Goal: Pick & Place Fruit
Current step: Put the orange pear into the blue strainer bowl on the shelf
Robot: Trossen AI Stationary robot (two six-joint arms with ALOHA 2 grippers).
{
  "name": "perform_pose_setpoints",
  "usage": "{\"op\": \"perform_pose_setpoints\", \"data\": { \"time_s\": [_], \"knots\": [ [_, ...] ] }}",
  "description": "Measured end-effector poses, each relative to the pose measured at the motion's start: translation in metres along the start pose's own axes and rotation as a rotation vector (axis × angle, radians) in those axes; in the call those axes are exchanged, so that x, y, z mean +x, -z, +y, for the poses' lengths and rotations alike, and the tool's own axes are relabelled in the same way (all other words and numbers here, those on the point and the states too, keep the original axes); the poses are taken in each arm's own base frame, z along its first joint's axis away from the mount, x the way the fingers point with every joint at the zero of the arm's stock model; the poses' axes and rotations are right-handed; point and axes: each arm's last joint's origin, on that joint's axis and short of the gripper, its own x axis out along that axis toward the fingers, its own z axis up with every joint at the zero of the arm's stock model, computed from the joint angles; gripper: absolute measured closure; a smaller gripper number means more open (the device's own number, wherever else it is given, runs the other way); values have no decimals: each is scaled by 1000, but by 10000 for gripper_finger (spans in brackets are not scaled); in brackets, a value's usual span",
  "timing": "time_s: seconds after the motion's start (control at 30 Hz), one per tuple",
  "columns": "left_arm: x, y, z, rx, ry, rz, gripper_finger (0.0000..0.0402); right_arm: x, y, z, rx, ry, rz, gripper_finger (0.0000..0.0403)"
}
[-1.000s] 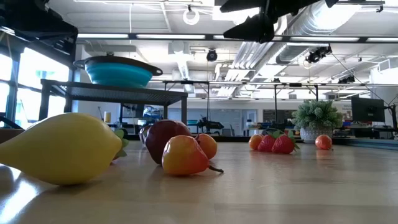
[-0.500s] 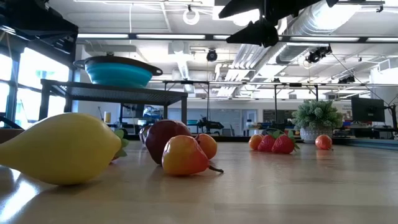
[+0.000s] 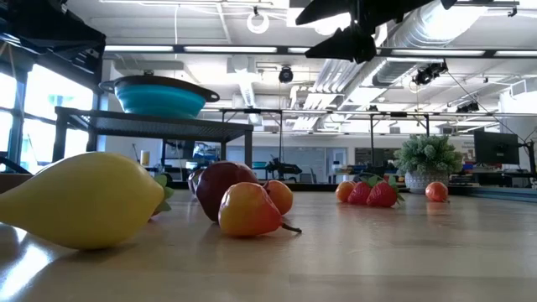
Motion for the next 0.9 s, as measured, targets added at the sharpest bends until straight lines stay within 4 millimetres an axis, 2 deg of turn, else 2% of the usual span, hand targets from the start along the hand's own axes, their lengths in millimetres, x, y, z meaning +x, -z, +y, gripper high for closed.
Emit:
{"op": "perform_pose_setpoints", "data": {
  "time_s": [0.23, 0.47, 0.67, 0.9],
  "knots": [
    [0, 0, 0, 1, 0, 0, 391, 0, -2, 1, 0, -5, -20, 34],
    [0, 0, 0, 2, -6, -1, 391, -1, -13, 4, 27, -36, -136, 34],
    [0, 0, 0, 2, -6, -1, 391, -3, -15, 3, 63, 107, -201, 34],
    [0, 0, 0, 2, -9, -1, 391, -2, -11, -5, 208, 243, -196, 34]
  ]
}}
